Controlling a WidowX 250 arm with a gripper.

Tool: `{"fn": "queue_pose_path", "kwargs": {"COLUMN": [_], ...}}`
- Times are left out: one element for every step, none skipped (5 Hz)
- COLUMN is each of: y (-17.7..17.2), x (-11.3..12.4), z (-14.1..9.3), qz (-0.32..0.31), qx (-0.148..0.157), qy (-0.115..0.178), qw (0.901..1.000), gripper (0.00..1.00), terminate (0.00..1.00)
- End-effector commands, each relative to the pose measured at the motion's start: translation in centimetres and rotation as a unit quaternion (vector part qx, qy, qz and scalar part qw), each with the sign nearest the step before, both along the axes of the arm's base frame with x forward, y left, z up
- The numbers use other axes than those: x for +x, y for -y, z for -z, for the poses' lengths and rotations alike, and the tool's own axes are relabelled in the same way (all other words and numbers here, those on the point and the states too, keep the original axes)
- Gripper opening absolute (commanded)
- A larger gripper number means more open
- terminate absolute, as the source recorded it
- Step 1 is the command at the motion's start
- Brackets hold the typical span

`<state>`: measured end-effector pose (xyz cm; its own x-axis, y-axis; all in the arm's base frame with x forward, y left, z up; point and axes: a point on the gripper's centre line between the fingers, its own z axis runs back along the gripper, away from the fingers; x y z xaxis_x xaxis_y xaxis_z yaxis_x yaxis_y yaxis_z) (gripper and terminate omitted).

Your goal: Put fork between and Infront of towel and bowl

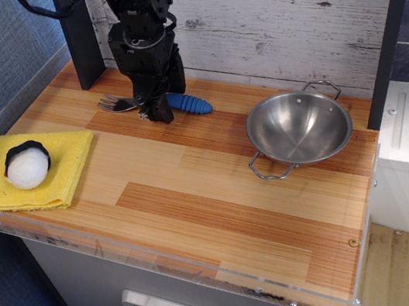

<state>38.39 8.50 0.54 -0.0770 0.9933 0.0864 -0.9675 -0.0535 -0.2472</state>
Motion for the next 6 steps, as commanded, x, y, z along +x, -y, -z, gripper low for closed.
{"fn": "queue_pose_path", "kwargs": {"y": [0.3, 0.3, 0.4, 0.8, 1.5, 2.8], "x": [-0.7, -1.1, -1.1, -0.1, -0.1, -1.1], "z": [0.3, 0.0, -0.8, -2.5, -4.3, -5.6], "qz": [-0.011, -0.016, -0.013, 0.001, 0.011, 0.013], "qx": [-0.003, -0.008, -0.006, -0.004, 0.009, 0.003], "qy": [0.003, 0.004, 0.013, 0.023, 0.030, 0.041], "qw": [0.9999, 0.9998, 0.9998, 0.9997, 0.9994, 0.9991], "gripper": [0.00, 0.00, 0.00, 0.00, 0.00, 0.00], "terminate": [0.00, 0.00, 0.00, 0.00, 0.00, 0.00]}}
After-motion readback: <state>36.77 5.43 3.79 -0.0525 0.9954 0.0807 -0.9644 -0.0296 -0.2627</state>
